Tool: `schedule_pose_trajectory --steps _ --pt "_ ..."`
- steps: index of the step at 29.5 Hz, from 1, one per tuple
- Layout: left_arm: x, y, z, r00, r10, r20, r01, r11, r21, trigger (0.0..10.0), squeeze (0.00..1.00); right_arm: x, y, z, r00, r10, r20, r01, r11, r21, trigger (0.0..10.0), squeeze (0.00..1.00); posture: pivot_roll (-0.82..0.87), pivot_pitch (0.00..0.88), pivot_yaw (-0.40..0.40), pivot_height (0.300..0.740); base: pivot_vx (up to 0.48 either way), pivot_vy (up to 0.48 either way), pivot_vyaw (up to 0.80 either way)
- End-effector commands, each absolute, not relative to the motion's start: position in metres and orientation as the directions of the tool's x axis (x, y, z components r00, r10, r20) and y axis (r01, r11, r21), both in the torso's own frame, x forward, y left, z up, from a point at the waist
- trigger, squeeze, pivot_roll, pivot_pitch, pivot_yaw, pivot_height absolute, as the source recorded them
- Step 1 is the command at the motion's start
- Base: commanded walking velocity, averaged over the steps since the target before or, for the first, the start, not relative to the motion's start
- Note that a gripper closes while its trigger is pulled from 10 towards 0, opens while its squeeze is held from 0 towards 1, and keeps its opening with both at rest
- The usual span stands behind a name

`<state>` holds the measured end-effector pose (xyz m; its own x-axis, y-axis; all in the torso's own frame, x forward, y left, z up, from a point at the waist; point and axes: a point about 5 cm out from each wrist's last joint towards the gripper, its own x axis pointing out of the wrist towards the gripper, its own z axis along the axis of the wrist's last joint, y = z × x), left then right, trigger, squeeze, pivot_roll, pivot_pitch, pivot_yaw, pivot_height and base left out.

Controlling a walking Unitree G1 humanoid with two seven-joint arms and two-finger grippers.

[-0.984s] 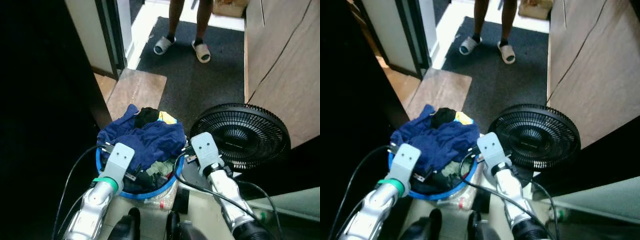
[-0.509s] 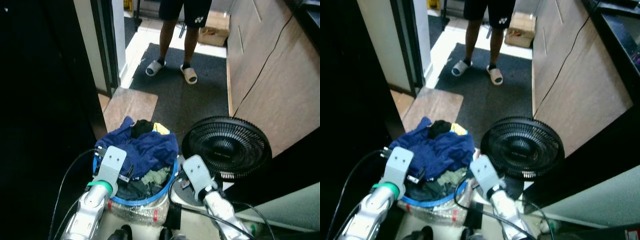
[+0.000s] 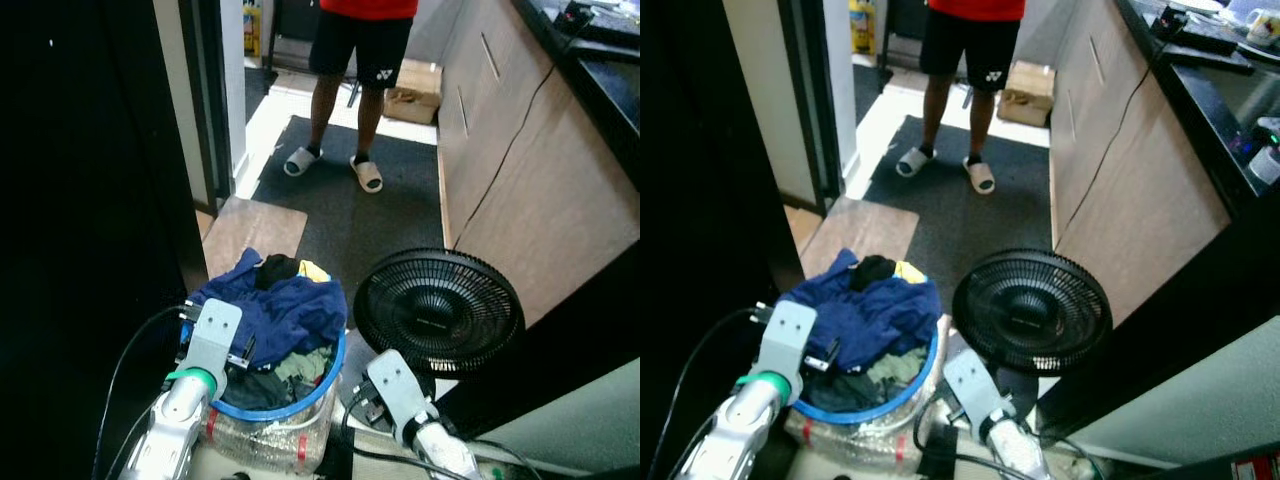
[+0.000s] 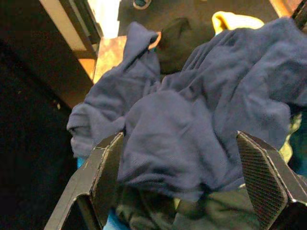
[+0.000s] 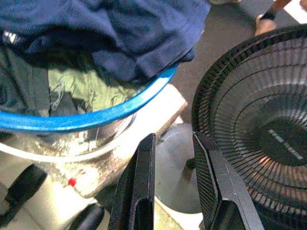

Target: Clothes washing

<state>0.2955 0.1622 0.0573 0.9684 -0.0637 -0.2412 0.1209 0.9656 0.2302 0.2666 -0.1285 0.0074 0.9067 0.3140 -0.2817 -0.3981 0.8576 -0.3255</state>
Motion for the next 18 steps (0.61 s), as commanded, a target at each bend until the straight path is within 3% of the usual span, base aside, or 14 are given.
schedule_pose_trajectory --steps 1,14,18 --pt "0.293 0.161 0.052 0.965 -0.063 -0.255 0.119 0.970 0.211 10.0 0.00 0.265 -0.131 0.007 0.912 0.303 -0.278 -0.386 0.864 -0.323 10.0 0.00 0.10 0.031 -0.056 0.740 0.000 0.000 0.00" --pt "0.299 0.155 0.048 0.964 -0.075 -0.255 0.129 0.970 0.204 10.0 0.00 0.286 -0.138 0.017 0.938 0.249 -0.242 -0.325 0.877 -0.354 10.0 0.00 0.09 0.000 -0.039 0.740 0.000 0.000 0.00" --pt "0.304 0.157 0.047 0.954 -0.120 -0.275 0.189 0.953 0.237 10.0 0.00 0.283 -0.146 0.012 0.958 0.150 -0.244 -0.226 0.919 -0.324 10.0 0.00 0.06 0.000 0.057 0.740 0.000 0.000 0.00"
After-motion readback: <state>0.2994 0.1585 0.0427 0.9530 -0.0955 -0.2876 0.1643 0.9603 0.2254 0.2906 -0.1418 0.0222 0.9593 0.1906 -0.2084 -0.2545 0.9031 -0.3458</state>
